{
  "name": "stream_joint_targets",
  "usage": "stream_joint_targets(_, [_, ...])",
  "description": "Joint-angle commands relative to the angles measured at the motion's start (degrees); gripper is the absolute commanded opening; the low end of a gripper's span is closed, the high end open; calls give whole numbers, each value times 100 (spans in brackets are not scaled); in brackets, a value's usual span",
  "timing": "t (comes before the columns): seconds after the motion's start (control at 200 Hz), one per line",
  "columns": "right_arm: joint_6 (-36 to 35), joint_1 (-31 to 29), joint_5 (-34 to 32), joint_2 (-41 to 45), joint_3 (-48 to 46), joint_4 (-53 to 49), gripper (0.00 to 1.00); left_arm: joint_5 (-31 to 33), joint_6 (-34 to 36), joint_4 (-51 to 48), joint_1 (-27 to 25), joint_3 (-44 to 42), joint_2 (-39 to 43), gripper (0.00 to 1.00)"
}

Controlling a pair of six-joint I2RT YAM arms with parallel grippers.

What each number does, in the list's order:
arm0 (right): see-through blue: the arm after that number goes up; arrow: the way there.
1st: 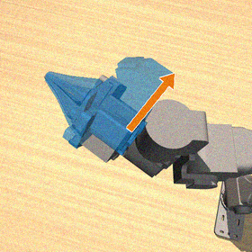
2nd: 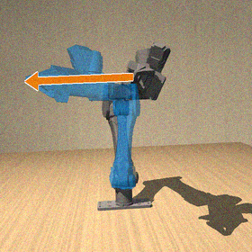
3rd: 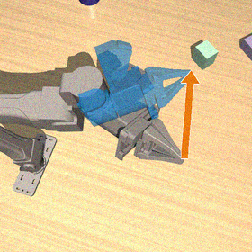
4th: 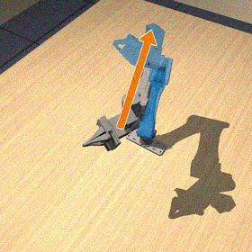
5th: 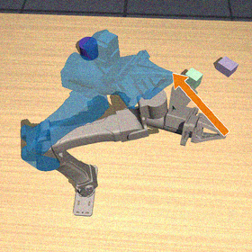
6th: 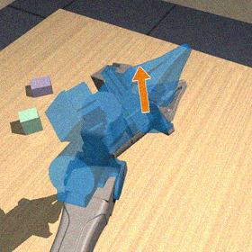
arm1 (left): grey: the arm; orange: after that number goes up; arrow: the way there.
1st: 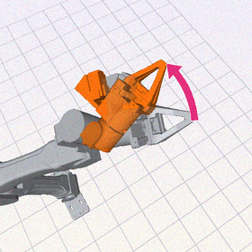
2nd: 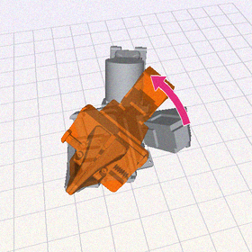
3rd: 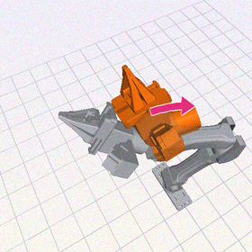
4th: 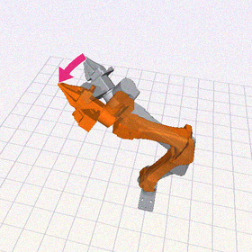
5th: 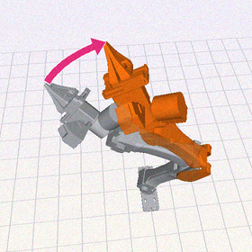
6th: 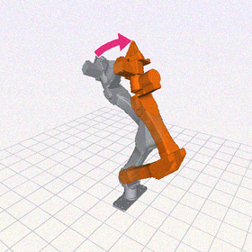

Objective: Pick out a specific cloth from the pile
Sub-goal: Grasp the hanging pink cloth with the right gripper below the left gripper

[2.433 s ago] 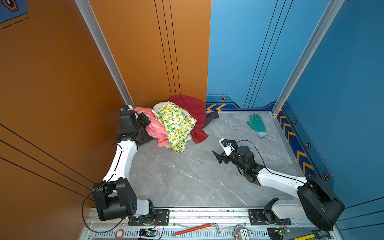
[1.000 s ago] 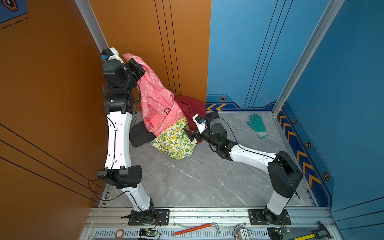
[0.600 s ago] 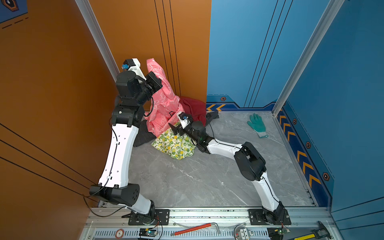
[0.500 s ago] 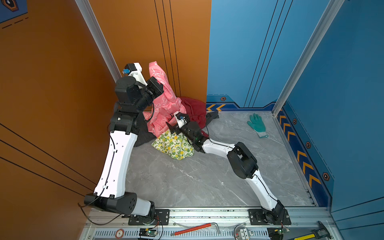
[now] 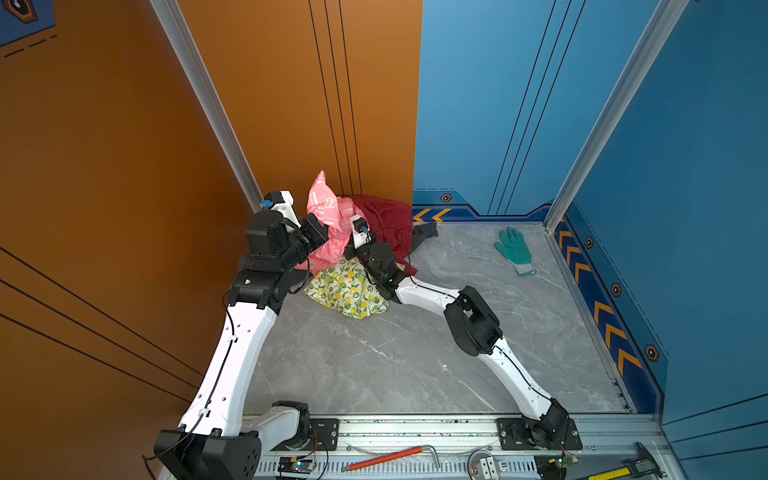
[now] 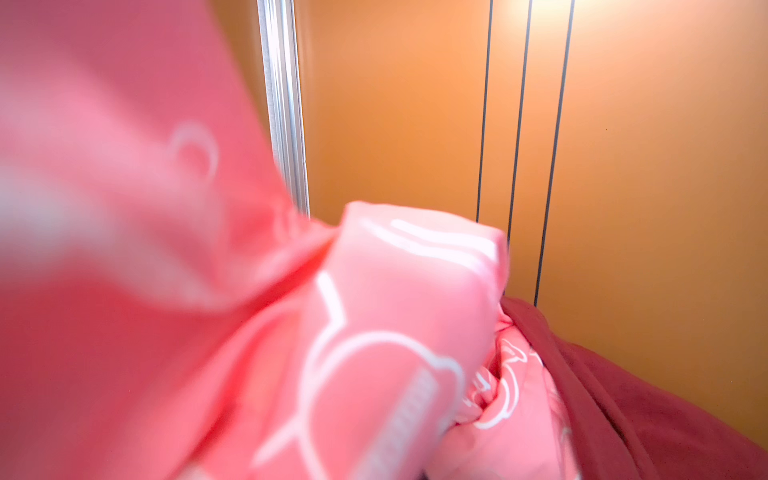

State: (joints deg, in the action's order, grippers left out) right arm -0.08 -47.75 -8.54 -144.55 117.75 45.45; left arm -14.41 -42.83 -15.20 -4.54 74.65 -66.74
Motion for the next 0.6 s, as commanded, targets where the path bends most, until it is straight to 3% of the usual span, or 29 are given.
stream_joint_targets(0.0, [400, -117, 292, 796, -124, 256, 0, 149, 334, -148, 181, -152, -10, 0])
stream_joint_targets(0.035, [473, -132, 348, 909, -181, 196, 0, 190, 502, -192, 225, -158, -59, 0])
stream_joint_targets(0.145, [663, -173, 483, 1225, -329, 105, 0, 350, 839, -414, 432, -145, -259, 17])
stream_joint_targets(0.22, [857, -165, 525, 1405, -315, -131, 0, 493, 938, -576, 581, -163, -380, 39])
stream_joint_targets(0.38, [1061, -144, 712, 1720, -265, -427, 0, 643, 1457, -945, 680, -59, -588, 71])
stream_joint_targets(0.591, [1141, -102, 801, 1768, 193, -857, 0, 191, 2337, -794, 691, -100, -541, 85])
